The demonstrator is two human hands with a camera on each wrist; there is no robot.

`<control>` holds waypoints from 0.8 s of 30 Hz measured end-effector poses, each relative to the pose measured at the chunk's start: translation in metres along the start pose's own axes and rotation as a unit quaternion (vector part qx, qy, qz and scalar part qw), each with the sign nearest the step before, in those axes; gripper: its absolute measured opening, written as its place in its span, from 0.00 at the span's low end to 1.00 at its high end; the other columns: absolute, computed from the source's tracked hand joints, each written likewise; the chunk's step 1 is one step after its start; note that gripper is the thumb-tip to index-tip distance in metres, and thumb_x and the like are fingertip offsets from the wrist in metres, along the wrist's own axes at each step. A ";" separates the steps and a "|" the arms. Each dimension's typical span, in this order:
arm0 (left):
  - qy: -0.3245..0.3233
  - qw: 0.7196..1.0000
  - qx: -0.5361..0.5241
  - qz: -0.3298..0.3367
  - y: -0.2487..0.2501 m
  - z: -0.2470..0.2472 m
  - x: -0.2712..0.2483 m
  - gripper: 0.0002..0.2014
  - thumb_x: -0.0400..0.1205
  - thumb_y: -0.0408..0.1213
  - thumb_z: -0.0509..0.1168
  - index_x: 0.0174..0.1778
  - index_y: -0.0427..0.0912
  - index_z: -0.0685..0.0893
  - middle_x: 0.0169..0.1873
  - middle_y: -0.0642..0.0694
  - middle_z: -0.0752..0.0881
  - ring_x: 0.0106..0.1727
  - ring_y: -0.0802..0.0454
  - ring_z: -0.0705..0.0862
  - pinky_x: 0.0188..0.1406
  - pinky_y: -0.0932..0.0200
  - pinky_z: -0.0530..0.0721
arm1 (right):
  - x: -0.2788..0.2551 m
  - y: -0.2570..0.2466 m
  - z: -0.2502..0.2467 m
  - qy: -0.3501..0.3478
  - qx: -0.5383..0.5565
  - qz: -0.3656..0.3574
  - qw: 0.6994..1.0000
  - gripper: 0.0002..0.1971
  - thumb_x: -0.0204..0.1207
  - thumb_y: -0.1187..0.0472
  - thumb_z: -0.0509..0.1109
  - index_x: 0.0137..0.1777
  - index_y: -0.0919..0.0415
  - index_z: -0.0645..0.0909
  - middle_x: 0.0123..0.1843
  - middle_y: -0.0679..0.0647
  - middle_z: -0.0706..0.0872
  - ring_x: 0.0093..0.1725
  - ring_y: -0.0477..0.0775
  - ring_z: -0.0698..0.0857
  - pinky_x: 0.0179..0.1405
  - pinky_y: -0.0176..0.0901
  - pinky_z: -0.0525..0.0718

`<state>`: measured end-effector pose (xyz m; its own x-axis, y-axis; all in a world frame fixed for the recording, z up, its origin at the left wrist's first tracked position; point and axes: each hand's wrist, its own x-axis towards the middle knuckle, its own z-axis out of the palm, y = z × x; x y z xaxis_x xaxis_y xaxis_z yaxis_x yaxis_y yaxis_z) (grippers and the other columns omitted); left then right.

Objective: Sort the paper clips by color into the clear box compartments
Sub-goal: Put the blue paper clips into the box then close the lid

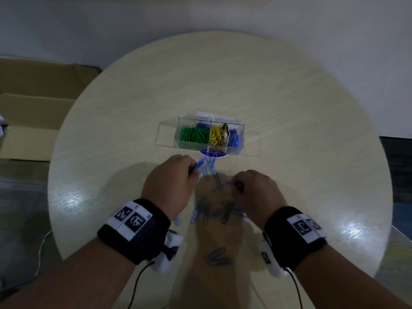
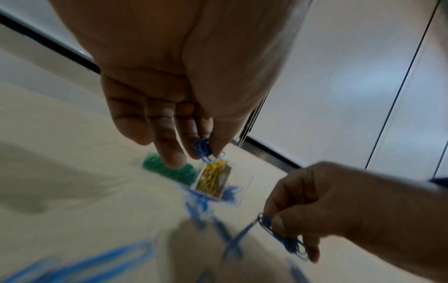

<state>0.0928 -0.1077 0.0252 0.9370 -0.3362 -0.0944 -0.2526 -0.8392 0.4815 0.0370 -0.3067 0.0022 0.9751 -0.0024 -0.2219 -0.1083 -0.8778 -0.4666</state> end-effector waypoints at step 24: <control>0.102 0.990 -0.086 -0.052 0.018 -0.017 0.055 0.16 0.86 0.49 0.59 0.42 0.45 0.87 0.34 0.50 0.86 0.38 0.51 0.83 0.37 0.57 0.77 | 0.077 -0.003 -0.080 0.155 0.126 0.082 0.976 0.06 0.70 0.57 0.72 0.38 0.57 0.88 0.30 0.48 0.85 0.37 0.50 0.86 0.40 0.37 0.81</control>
<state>0.1442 -0.1341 0.0431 0.9894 -0.1438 0.0179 -0.1237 -0.7737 0.6214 0.1276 -0.3422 0.0551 0.9479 -0.3130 -0.0600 -0.2747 -0.7073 -0.6514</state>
